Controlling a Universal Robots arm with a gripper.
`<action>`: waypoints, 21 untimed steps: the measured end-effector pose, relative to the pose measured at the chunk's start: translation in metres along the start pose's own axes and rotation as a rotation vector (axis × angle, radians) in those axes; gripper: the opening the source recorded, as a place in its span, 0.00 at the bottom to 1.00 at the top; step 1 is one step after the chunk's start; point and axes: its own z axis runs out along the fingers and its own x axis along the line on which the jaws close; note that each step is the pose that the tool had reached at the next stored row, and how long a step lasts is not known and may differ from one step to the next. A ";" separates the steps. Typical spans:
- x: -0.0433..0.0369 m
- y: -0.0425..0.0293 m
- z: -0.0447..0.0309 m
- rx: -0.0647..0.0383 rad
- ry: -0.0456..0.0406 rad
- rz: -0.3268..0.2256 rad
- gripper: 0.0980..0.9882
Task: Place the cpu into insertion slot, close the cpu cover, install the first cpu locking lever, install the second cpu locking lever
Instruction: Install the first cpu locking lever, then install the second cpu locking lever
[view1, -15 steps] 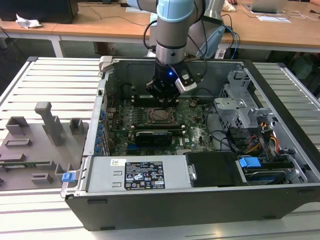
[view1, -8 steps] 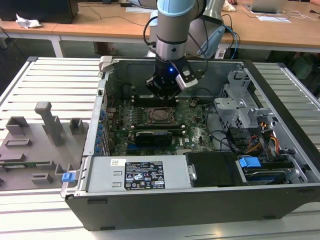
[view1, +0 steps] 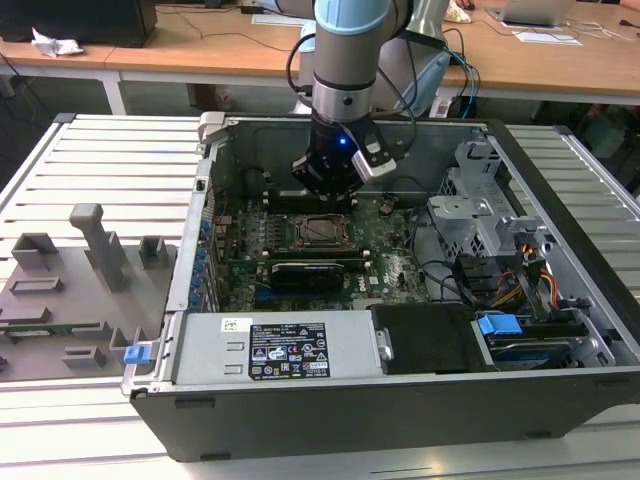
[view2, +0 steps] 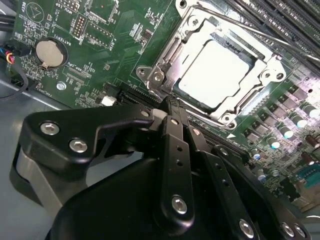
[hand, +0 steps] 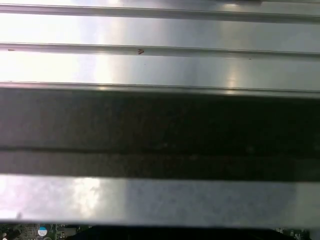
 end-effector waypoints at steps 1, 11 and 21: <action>0.0000 -0.0004 0.0000 0.000 -0.0001 0.000 0.01; 0.0002 -0.0073 -0.0002 0.000 -0.0001 0.000 0.01; -0.0003 -0.0097 -0.0380 0.000 0.0000 0.000 0.01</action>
